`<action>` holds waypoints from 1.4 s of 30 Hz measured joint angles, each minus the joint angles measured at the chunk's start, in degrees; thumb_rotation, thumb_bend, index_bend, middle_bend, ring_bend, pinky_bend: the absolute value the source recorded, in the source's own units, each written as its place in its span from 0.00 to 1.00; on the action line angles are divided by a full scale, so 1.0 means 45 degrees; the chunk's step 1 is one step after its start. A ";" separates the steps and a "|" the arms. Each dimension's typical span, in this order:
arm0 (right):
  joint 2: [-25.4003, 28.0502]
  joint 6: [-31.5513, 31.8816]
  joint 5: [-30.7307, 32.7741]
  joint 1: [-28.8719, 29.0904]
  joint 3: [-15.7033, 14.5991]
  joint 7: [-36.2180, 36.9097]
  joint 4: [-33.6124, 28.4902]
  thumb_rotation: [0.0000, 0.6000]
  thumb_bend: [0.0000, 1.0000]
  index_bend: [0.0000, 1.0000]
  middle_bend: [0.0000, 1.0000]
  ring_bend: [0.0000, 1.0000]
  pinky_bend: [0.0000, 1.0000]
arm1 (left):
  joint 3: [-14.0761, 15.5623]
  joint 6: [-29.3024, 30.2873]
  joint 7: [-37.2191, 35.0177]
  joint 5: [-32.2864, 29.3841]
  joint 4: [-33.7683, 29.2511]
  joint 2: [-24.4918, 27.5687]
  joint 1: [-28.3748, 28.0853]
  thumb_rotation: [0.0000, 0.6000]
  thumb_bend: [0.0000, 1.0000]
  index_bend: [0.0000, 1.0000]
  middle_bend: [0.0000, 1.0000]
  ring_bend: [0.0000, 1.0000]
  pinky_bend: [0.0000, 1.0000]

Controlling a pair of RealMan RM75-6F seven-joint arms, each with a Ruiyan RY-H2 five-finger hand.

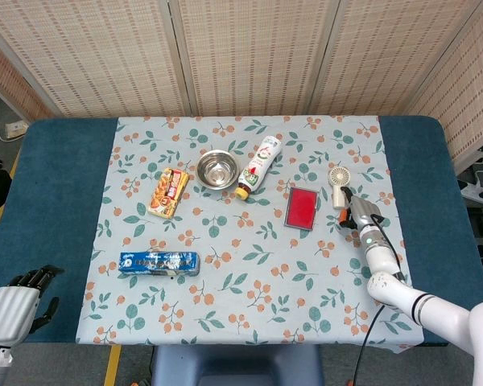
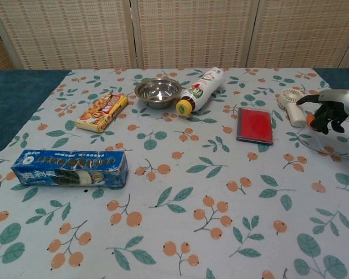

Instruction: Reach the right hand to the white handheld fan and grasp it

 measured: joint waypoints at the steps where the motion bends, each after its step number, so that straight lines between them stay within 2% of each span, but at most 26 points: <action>1: -0.0016 -0.0012 -0.0002 0.0004 -0.0005 0.0011 0.0038 1.00 0.69 0.00 0.76 0.66 0.80 | -0.0005 -0.0004 -0.0006 -0.0008 0.0002 0.0001 -0.0003 1.00 0.42 0.26 0.25 0.30 0.43; 19: -0.0131 -0.0185 -0.0170 -0.0023 -0.0048 0.0278 0.0356 1.00 0.69 0.00 0.76 0.66 0.80 | 0.0000 0.0007 0.0072 -0.0004 -0.0063 0.0002 0.0004 1.00 0.42 0.26 0.25 0.30 0.43; 42: -0.0279 -0.1080 -0.0453 -0.0109 -0.0001 0.1068 0.1111 1.00 0.69 0.00 0.76 0.66 0.80 | -0.0022 -0.0039 0.0010 -0.0004 -0.0021 0.0025 -0.0043 1.00 0.42 0.26 0.25 0.30 0.43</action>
